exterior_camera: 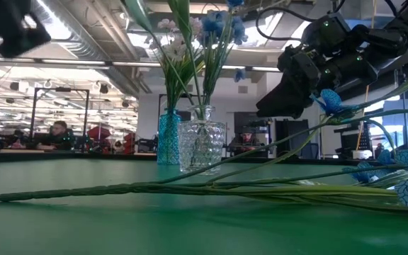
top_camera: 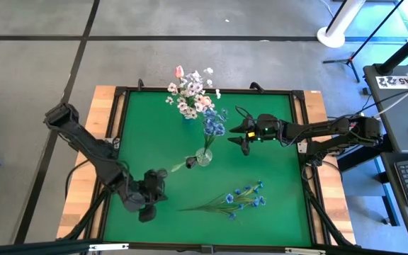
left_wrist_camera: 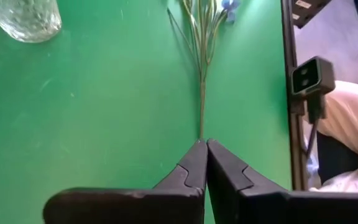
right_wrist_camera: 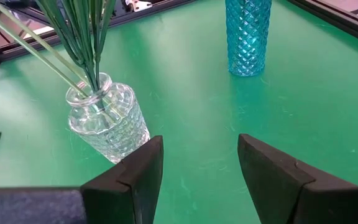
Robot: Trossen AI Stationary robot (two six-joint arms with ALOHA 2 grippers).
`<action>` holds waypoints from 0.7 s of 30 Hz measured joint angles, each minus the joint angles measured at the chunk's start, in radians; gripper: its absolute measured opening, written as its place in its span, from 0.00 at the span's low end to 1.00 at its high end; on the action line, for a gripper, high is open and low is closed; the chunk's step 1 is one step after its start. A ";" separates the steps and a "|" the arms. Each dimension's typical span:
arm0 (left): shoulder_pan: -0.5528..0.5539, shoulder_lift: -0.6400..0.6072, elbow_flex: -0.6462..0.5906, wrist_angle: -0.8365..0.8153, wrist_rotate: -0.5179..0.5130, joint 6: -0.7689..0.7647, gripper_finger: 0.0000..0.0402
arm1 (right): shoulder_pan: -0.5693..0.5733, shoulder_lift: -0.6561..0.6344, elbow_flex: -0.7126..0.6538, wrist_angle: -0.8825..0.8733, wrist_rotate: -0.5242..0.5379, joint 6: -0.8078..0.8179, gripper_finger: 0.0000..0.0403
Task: Sort flowers into vase by color
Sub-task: Put the blue flowers into the transparent vase
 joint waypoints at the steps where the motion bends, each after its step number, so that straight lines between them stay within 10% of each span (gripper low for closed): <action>1: -0.001 0.000 0.021 -0.025 -0.001 -0.002 0.01 | 0.000 0.000 0.000 0.000 0.000 0.000 0.51; 13: -0.072 0.000 0.291 -0.561 -0.108 -0.119 0.00 | -0.001 0.000 0.000 -0.005 0.000 0.000 0.51; 21: -0.088 0.053 0.409 -0.580 -0.109 -0.048 0.00 | -0.001 0.000 0.000 -0.028 0.000 -0.001 0.51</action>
